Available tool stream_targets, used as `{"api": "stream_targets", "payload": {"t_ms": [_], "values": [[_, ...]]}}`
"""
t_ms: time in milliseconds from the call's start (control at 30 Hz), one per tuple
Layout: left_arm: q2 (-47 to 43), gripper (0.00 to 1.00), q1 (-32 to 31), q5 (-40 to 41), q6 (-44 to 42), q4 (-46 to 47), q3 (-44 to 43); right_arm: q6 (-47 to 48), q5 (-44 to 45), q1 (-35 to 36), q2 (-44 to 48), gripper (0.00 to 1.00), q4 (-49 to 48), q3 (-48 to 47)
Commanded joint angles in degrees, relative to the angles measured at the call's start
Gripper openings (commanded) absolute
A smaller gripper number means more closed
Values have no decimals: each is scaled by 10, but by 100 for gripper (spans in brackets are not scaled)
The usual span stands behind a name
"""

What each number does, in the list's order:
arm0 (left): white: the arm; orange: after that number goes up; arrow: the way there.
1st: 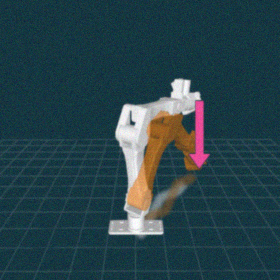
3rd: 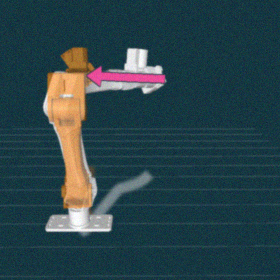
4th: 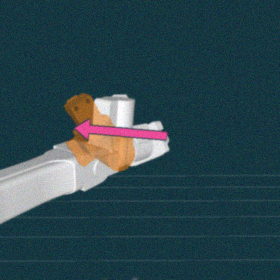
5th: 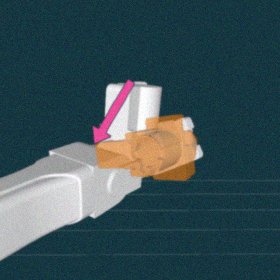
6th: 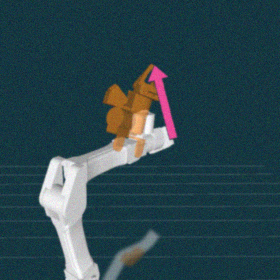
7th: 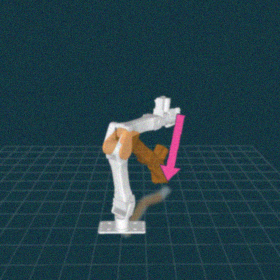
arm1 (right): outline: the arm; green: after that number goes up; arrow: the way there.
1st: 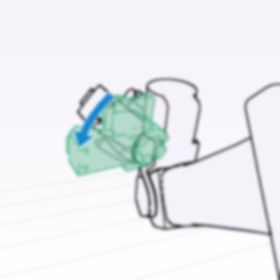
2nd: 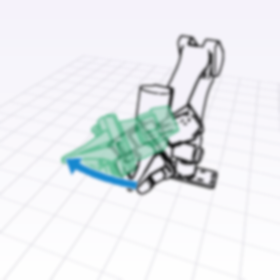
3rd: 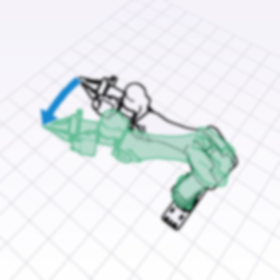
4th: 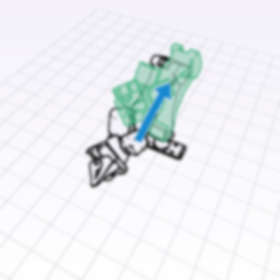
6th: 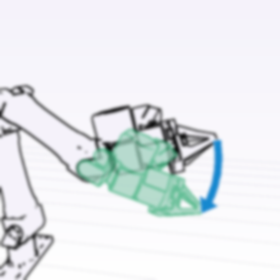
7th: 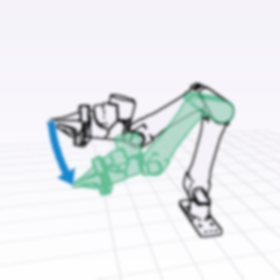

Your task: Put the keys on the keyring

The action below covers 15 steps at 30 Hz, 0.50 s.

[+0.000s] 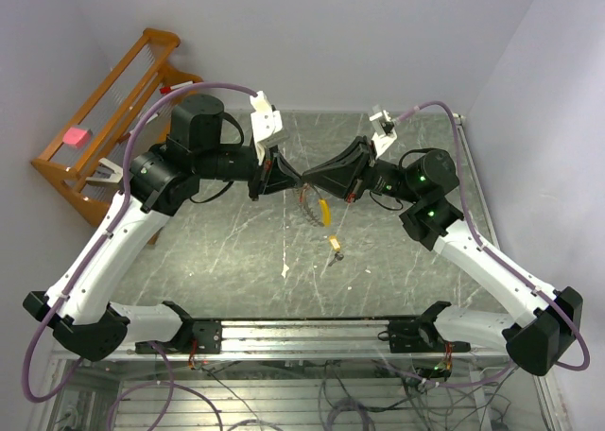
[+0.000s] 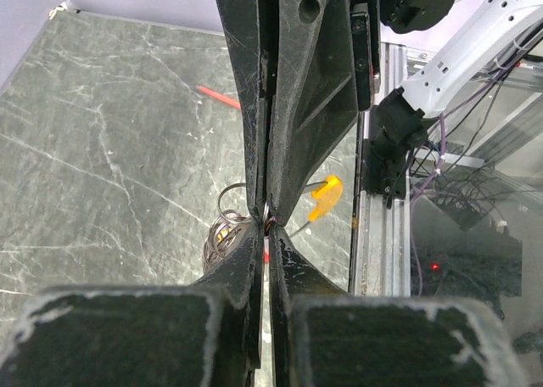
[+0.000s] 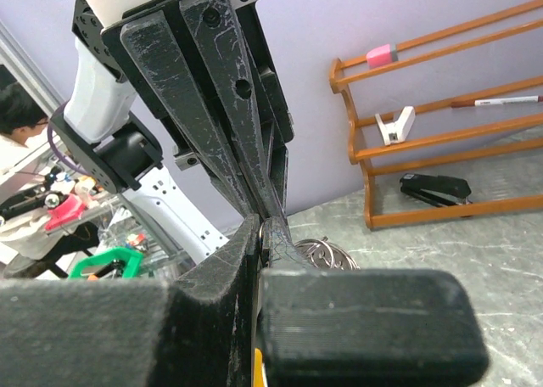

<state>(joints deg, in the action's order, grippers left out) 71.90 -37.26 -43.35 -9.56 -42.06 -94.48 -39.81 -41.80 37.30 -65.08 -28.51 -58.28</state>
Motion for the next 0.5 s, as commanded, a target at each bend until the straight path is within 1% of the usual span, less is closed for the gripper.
{"api": "stream_targets", "payload": {"t_ms": [0, 133, 167, 200, 233, 267, 300, 333, 467], "values": [[4, 7, -2, -35, 3, 15, -13, -2, -2, 3, -2, 0, -17, -11], [5, 7, -2, -34, 4, 9, -14, 6, 2, 2, 4, 0, 0, -16], [6, 7, -2, -31, 6, 7, -13, 13, 8, 2, 7, 9, 16, -21], [7, 7, -1, -24, 14, 6, -11, 27, 10, 0, 9, 22, 35, -30], [9, 7, 2, -20, 21, 4, -7, 38, 12, -1, 10, 29, 64, -41], [12, 7, 7, -21, 27, 1, -4, 59, 15, -3, 11, 50, 95, -55], [16, 7, 12, -29, 33, -4, -2, 76, 19, -6, 14, 58, 128, -67], [20, 7, 16, -40, 38, -8, 0, 91, 27, -8, 19, 61, 153, -77], [33, 7, 29, -74, 82, -8, 15, 124, 48, -32, 40, 67, 229, -99]]}}
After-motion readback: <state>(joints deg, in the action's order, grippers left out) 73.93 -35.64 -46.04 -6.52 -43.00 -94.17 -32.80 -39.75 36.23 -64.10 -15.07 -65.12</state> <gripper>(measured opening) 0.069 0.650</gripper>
